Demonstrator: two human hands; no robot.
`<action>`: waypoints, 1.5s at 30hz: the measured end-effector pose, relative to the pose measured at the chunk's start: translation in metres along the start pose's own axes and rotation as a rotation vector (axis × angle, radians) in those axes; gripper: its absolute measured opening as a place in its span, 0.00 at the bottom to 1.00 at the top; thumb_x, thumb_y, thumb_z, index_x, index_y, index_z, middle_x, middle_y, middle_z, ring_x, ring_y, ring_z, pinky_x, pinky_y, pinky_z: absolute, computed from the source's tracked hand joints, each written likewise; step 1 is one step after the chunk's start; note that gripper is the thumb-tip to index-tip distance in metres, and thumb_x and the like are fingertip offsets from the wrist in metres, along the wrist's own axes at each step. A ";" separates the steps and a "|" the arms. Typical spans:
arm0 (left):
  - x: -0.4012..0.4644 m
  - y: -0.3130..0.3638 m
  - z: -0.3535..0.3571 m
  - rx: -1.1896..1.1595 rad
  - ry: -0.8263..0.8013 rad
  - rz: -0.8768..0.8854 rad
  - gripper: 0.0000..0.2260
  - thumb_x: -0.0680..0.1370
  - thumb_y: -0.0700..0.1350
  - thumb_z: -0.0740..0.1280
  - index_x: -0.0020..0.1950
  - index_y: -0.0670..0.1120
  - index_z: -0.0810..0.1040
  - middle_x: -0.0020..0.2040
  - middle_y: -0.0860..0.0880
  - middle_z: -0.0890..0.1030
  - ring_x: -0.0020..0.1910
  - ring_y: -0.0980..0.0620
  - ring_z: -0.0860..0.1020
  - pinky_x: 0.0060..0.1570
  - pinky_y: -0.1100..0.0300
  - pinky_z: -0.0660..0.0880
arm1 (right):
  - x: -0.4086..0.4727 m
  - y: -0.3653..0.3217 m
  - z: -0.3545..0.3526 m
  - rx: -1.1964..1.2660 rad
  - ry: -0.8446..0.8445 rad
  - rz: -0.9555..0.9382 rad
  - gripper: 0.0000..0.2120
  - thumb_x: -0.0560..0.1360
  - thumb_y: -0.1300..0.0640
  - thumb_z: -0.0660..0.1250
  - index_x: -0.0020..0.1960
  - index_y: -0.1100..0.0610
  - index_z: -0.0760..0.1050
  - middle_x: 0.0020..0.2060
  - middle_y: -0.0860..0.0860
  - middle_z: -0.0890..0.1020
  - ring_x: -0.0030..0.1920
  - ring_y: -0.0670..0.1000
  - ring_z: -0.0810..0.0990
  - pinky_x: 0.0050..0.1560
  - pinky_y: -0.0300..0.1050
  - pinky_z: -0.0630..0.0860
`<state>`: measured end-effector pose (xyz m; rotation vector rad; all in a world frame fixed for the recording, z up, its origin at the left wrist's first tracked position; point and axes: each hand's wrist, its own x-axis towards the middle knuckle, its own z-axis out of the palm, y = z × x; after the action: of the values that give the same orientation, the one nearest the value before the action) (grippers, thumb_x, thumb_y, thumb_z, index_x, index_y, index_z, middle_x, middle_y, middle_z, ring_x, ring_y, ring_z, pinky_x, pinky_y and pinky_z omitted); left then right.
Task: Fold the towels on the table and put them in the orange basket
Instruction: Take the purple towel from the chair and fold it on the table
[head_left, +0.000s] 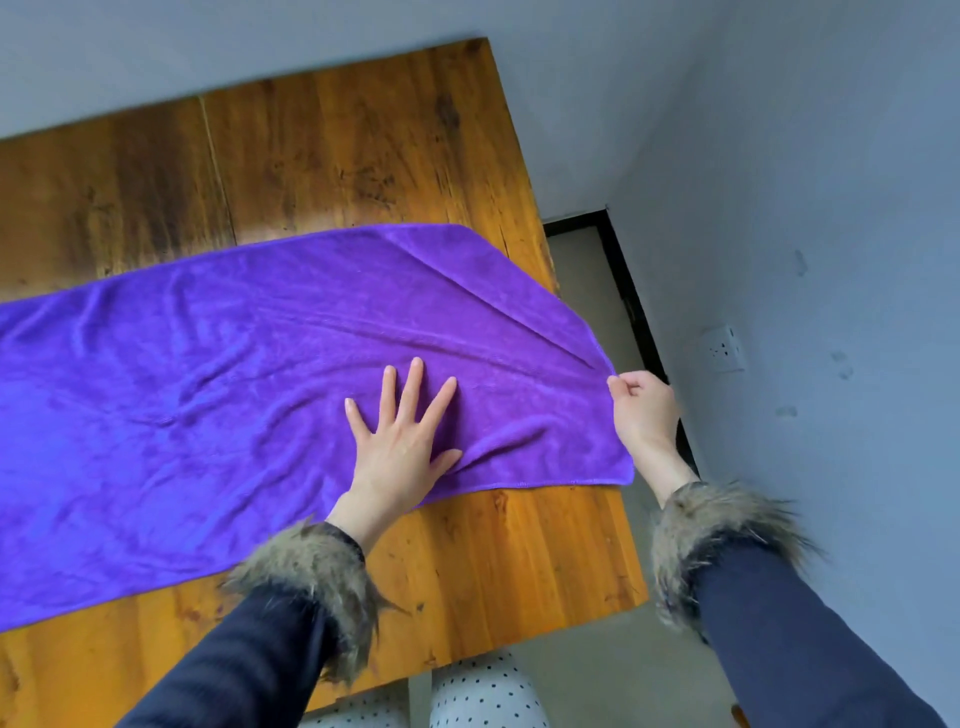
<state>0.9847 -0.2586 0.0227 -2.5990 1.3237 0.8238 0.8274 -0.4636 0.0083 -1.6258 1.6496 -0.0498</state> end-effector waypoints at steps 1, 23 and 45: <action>0.000 -0.003 -0.001 0.012 -0.004 0.009 0.38 0.74 0.61 0.63 0.76 0.59 0.43 0.77 0.50 0.38 0.76 0.44 0.39 0.64 0.28 0.49 | 0.002 0.002 -0.001 0.006 -0.007 -0.003 0.09 0.78 0.56 0.62 0.50 0.60 0.78 0.46 0.56 0.82 0.51 0.57 0.78 0.53 0.47 0.72; 0.011 0.010 -0.024 0.045 0.181 -0.020 0.22 0.69 0.50 0.73 0.62 0.48 0.76 0.62 0.40 0.73 0.62 0.36 0.70 0.57 0.34 0.66 | 0.055 -0.127 0.009 0.349 -0.222 -0.297 0.11 0.73 0.64 0.66 0.54 0.59 0.81 0.47 0.50 0.83 0.48 0.45 0.79 0.57 0.39 0.74; 0.001 0.081 -0.014 -0.202 0.231 0.303 0.13 0.69 0.43 0.74 0.52 0.45 0.80 0.48 0.46 0.78 0.46 0.42 0.76 0.39 0.53 0.74 | 0.051 -0.091 -0.006 0.156 -0.247 -0.254 0.04 0.73 0.58 0.69 0.47 0.56 0.76 0.36 0.48 0.78 0.37 0.48 0.80 0.42 0.46 0.80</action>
<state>0.9280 -0.3131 0.0452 -2.7560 1.8216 0.7464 0.9069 -0.5258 0.0366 -1.6411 1.2179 -0.0998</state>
